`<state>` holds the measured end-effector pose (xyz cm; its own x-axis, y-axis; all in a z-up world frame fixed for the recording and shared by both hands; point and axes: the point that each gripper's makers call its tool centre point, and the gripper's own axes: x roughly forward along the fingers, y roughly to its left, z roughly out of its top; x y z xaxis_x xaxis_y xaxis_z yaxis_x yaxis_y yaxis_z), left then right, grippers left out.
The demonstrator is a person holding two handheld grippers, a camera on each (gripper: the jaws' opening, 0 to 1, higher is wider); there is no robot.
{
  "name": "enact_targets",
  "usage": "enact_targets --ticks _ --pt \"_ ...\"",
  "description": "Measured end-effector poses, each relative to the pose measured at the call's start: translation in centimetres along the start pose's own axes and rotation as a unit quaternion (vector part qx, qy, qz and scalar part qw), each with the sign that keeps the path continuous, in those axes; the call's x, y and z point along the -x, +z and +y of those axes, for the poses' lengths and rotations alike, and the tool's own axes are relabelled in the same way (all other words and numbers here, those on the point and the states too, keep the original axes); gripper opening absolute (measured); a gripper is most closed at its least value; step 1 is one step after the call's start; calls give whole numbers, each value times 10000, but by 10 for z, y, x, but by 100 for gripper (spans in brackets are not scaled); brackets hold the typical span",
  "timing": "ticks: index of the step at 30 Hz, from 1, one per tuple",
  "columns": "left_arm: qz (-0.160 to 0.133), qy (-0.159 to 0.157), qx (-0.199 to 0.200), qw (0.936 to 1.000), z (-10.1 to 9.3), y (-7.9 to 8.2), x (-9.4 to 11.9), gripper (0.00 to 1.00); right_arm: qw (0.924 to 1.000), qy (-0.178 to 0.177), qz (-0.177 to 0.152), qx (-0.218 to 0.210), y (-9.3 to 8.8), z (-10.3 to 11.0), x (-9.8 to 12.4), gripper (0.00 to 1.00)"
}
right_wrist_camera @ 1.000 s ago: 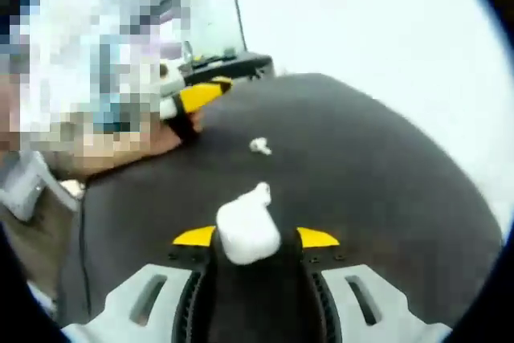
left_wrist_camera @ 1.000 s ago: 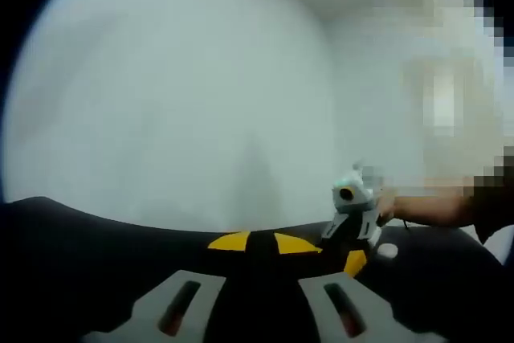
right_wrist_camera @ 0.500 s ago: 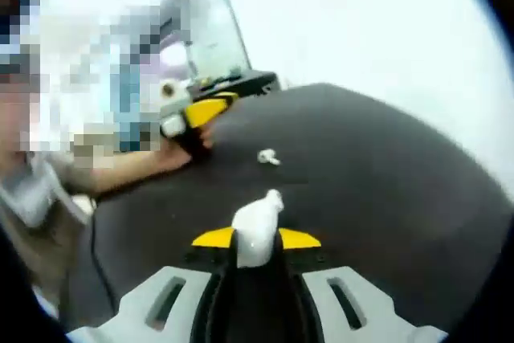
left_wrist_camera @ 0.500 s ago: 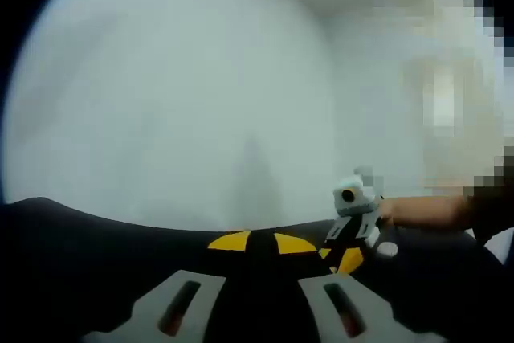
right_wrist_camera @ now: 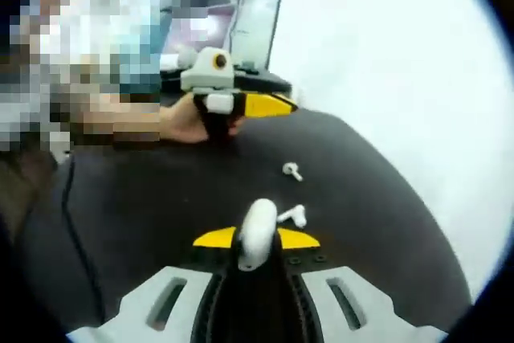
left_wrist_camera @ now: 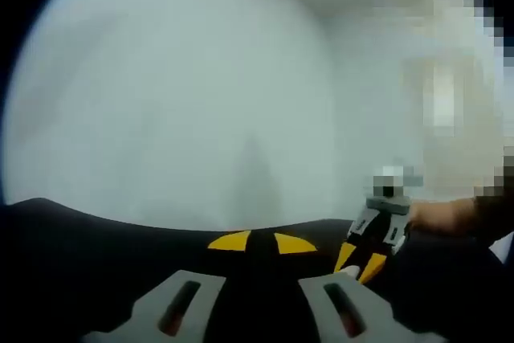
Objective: Pick up three earphones and place each one into its charging case using tactile feedback, ensure that each earphone is properly inserted and securely positioned inside the case.
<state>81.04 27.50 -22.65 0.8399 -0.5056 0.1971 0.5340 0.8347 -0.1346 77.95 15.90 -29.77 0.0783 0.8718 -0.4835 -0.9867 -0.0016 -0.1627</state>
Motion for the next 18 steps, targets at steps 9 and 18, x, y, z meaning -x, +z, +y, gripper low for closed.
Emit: enact_targets --ticks 9,18 --pt "14 -17 0 10000 0 -1 0 7 9992 -204 302 183 -20 7 -10 18" --pt "42 -30 -12 10000 -1 -2 0 7 9990 -304 305 127 -16 9 -5 18"
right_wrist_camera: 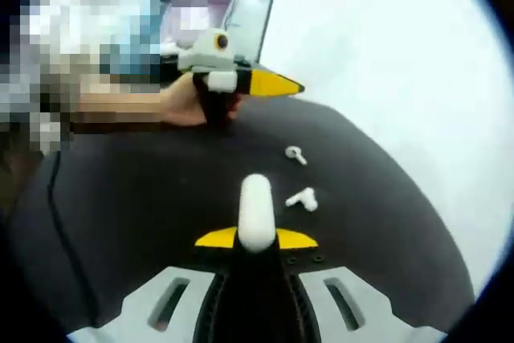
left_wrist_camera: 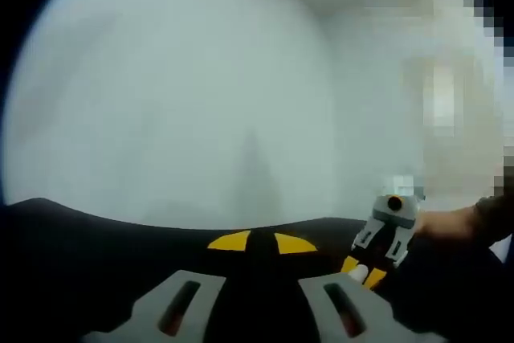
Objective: Pick up three earphones and place each one into its charging case using tactile feedback, ensure that each earphone is properly inserted and securely positioned inside the case.
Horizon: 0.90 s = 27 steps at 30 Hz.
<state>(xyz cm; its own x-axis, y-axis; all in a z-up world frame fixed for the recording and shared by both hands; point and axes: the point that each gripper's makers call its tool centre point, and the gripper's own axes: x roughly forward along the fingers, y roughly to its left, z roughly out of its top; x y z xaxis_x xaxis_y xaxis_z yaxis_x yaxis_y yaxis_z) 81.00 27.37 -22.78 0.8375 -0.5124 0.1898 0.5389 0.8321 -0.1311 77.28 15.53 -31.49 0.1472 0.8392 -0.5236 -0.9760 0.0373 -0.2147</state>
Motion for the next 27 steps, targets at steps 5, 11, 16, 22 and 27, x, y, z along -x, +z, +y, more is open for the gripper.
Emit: enact_targets --ticks 5,11,16,22,27 --pt "-30 -32 30 10000 -1 1 1 8 9997 205 -45 -157 11 22 15 17" --pt "-57 -78 78 9999 -2 1 2 8 9978 472 -422 -182 33 66 45 17" --pt "-126 -164 152 9997 -2 3 4 8 9947 176 -1016 -61 82 86 103 17" --pt "-325 -184 393 9985 -2 8 7 8 9662 253 -2493 -606 149 115 189 17" --pt "-107 -174 209 9996 -10 0 1 8 9696 162 -2298 -830 118 117 180 17"
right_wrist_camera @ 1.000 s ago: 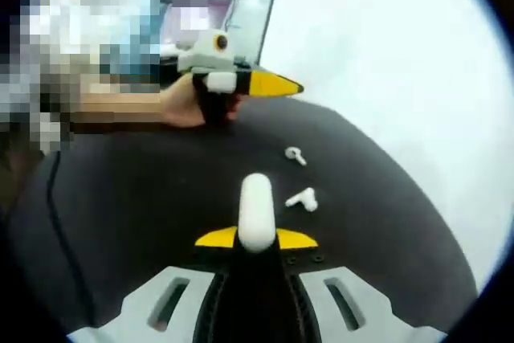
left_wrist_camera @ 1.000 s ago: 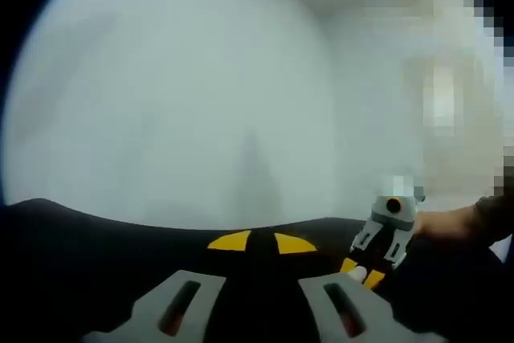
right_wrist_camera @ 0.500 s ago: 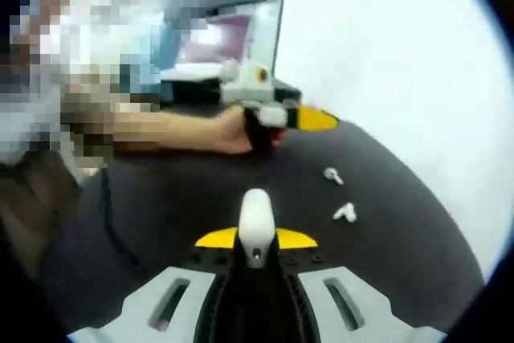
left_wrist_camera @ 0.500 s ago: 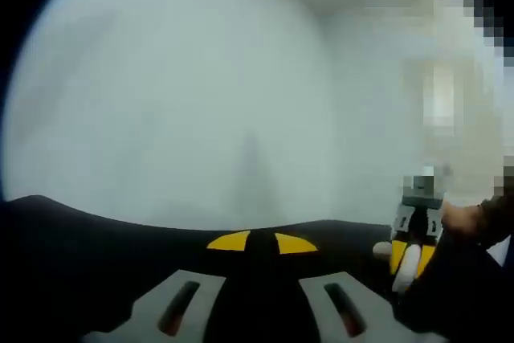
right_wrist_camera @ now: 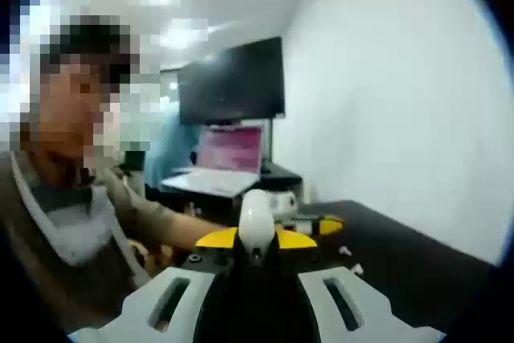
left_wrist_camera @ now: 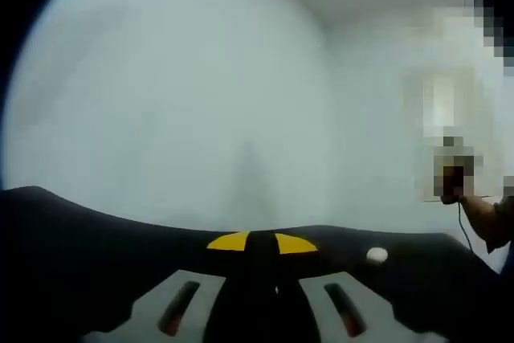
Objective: Pick up three earphones and place each one into its charging case using tactile feedback, ensure that each earphone is properly inserted and securely positioned inside the case.
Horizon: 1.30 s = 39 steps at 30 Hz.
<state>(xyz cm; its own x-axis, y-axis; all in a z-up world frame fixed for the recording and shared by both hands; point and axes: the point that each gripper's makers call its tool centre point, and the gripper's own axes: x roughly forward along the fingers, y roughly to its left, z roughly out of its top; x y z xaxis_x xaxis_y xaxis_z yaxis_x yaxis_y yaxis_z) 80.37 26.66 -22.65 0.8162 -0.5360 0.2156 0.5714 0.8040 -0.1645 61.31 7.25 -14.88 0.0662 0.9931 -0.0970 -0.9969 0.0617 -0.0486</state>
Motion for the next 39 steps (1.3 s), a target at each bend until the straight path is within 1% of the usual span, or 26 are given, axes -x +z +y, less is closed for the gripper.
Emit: enact_targets --ticks 1,4,5,6,7,8,9,10,12,13,15,17,19,21,22,23,24,25,27,29,30,31,33,35,37,39 --pt "16 -34 -28 10000 -2 -1 -1 8 9999 -38 157 -13 -16 -5 -4 17" --pt "40 -101 -31 9999 -3 -2 -2 8 9969 -29 185 -768 -61 -26 -29 17" --pt "77 -86 -35 9999 -2 -4 -4 8 9952 -73 218 -953 -76 -35 -37 17" --pt "144 -68 -60 9999 -1 -6 -5 8 9941 -198 373 -995 -92 -47 -46 17" --pt "170 -74 -89 9998 -1 -7 -5 9 9938 -262 418 -995 -105 -59 -57 17" --pt "200 -93 -113 9997 -2 -8 -6 9 9927 -248 484 -1079 -113 -63 -66 17" --pt "252 -116 -140 9995 -3 -10 -5 9 9898 -192 513 -1318 -120 -66 -74 17" --pt "293 -124 -163 9994 -3 -11 -6 9 9877 -84 524 -1471 -124 -65 -83 17" --pt "362 -148 -199 9990 -3 -13 -5 9 9882 3 663 -1383 -131 -62 -94 17" --pt "385 -166 -206 9989 -2 -14 -5 9 9899 107 779 -1179 -135 -58 -98 17" --pt "428 -207 -222 9986 -2 -15 -4 9 9929 337 818 -792 -139 -44 -104 17" --pt "439 -236 -218 9985 -1 -16 -4 9 9930 464 852 -668 -144 -33 -106 17" --pt "493 -229 -251 9982 -1 -17 -4 10 9938 404 990 -309 -152 -33 -107 17" --pt "519 -253 -260 9980 -2 -18 -4 11 9945 290 979 -232 -154 -34 -109 17" --pt "548 -253 -239 9979 -2 -19 -4 12 9941 290 1022 -208 -156 -35 -108 17" --pt "548 -237 -197 9980 -1 -19 -5 14 9926 257 1177 -176 -162 -36 -108 17" --pt "522 -235 -103 9983 0 -17 -5 15 9931 224 1142 -158 -163 -36 -107 17" --pt "488 -274 87 9984 -4 -16 -4 18 9938 185 1087 -155 -162 -36 -107 17" --pt "426 -516 321 9972 -12 -11 -3 28 9939 160 1089 -5 -161 -35 -106 17" --pt "478 -812 579 9939 -24 -7 1 46 9941 143 1075 70 -161 -35 -105 17" --pt "561 -914 539 9928 -29 -6 4 52 9941 149 1075 50 -161 -36 -104 17" --pt "703 -988 355 9920 -35 -6 8 56 9941 150 1076 9 -161 -36 -104 17" --pt "929 -1129 -90 9892 -47 -3 20 53 9941 156 1073 -14 -161 -35 -104 17" --pt "1072 -1301 -236 9854 -60 1 32 54 9941 166 1073 -36 -160 -35 -104 17" --pt "1137 -1583 -324 9803 -77 7 46 59 9941 172 1071 -55 -160 -36 -104 18" --pt "1322 -1835 -629 9721 -97 3 64 66 9941 176 1066 -66 -160 -37 -104 18"
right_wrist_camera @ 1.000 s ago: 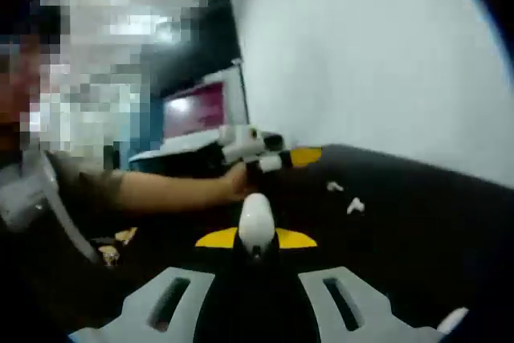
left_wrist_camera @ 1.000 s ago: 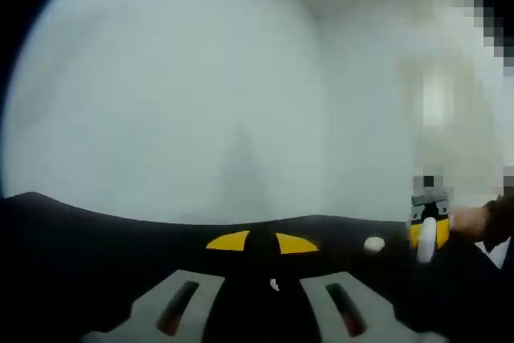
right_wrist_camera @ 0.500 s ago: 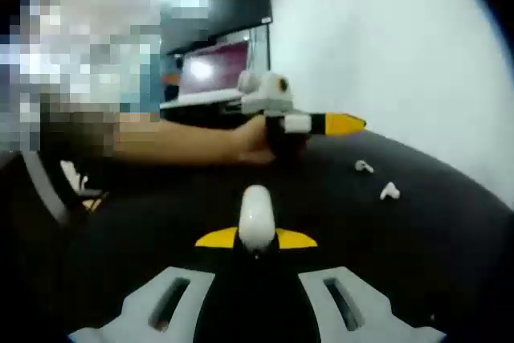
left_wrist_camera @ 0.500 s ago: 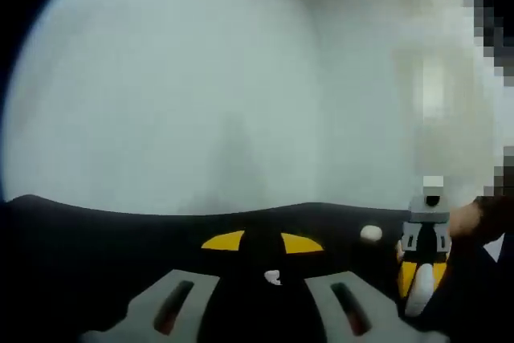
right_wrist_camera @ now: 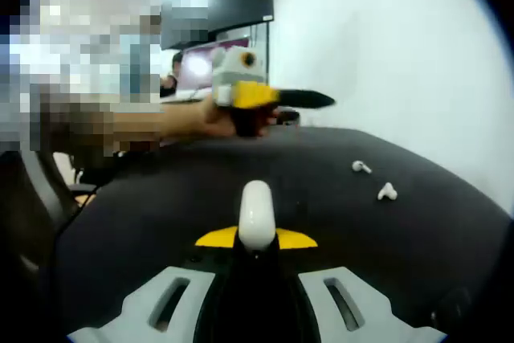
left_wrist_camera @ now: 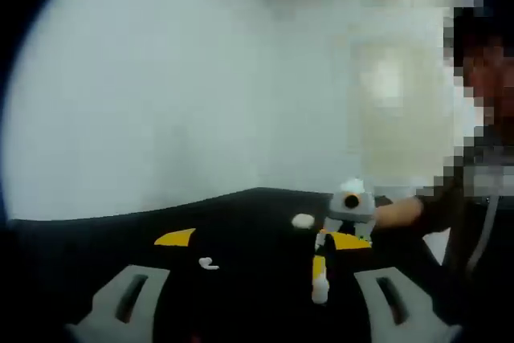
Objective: Pick up three earphones and place each one into its charging case using tactile feedback, ensure that each earphone is properly inserted and securely positioned inside the case.
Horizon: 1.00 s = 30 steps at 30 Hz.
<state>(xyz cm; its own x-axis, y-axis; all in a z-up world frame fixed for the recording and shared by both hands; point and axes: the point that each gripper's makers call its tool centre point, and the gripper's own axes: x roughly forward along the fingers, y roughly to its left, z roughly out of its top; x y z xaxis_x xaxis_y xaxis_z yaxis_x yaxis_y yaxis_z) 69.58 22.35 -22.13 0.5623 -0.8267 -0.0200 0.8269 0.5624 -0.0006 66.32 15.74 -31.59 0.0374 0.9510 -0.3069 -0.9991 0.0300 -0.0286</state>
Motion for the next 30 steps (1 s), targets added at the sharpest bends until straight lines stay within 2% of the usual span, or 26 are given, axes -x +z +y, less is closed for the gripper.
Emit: enact_targets --ticks 2,3,4,5,7,8,9,10,11,14,18,20,23,25,27,29,30 --pt "263 -75 -304 9992 -14 -10 5 79 10000 3 -4 6 0 -1 0 18" --pt "387 -81 -417 9983 -20 -15 8 83 10000 5 -5 19 0 -2 0 18" --pt "448 -115 -491 9977 -27 -19 10 84 10000 7 -5 34 0 -2 0 18" --pt "446 -205 -541 9973 -36 -22 11 81 10000 8 -5 42 -1 -3 1 18" --pt "250 -505 -638 9964 -53 -22 13 70 10000 10 -9 62 -1 -4 1 18" --pt "281 -694 -573 9955 -59 -27 16 63 10000 14 -10 71 -1 -4 1 18" --pt "440 -715 -432 9955 -58 -33 17 57 10000 17 -9 69 -1 -5 1 18" --pt "694 -699 -341 9945 -53 -42 18 55 10000 20 -11 70 -1 -6 1 18" --pt "959 -683 -358 9924 -51 -51 18 55 10000 22 -9 81 -1 -6 0 18" --pt "1365 -598 -486 9876 -40 -68 14 50 9999 33 -1 123 -2 -7 0 18" --pt "1585 -861 -49 9836 -43 -79 -3 53 9998 53 3 190 -3 -7 -1 18" --pt "1633 -898 -79 9825 -41 -81 -12 53 9998 46 11 214 -3 -7 -2 18" --pt "1674 -922 -114 9815 -33 -85 -23 49 9996 52 20 293 -3 -5 -3 18" --pt "1616 -1079 35 9809 -37 -86 -29 47 9995 61 19 325 -3 -4 -4 18" --pt "1583 -1218 -30 9798 -42 -88 -33 45 9992 91 11 398 -3 -2 -4 18" --pt "1648 -1387 -30 9765 -46 -92 -35 39 9990 120 2 436 -2 -1 -5 18" --pt "1711 -1457 38 9744 -49 -95 -35 33 9990 133 1 438 -2 0 -5 18"
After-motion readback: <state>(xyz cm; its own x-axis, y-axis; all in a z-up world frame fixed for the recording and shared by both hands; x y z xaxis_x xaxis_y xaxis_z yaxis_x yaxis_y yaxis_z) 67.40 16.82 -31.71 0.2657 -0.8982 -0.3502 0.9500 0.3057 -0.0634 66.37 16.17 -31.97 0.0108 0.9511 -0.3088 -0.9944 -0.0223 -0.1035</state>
